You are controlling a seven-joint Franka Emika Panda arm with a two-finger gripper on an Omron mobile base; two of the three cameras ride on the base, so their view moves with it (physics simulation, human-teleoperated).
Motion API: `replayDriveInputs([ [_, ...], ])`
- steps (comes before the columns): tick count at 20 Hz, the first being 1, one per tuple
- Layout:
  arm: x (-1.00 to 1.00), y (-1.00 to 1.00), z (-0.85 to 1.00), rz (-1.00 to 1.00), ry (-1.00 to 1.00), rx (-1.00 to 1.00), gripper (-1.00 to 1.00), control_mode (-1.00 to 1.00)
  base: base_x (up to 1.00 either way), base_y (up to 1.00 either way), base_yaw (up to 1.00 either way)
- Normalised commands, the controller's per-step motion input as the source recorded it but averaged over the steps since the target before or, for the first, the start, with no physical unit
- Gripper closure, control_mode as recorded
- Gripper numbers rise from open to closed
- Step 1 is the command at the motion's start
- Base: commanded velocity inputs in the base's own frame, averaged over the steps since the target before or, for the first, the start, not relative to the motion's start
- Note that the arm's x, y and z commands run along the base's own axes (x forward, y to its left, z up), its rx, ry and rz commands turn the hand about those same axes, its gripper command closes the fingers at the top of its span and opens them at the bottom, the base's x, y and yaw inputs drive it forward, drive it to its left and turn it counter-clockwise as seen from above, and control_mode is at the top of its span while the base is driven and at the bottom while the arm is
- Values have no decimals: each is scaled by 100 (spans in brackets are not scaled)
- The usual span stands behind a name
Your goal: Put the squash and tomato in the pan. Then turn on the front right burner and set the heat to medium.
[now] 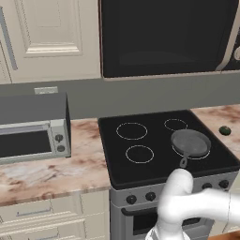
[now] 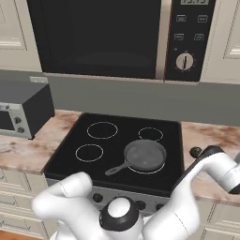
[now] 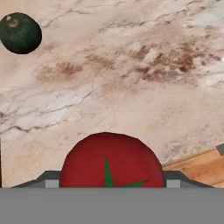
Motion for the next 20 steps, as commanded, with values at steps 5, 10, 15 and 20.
replayDriveInputs([
  [5, -26, 47, 54, 14, -9, 0, 100, -100, 0, 0, 0],
  [10, -10, 80, 29, 31, -7, 0, 100, -100, 0, 0, 0],
  [15, -3, 80, 40, 33, -8, 1, 100, -100, 0, 0, 0],
  [20, 0, 69, 62, 26, -6, 2, 100, -100, 0, 0, 0],
])
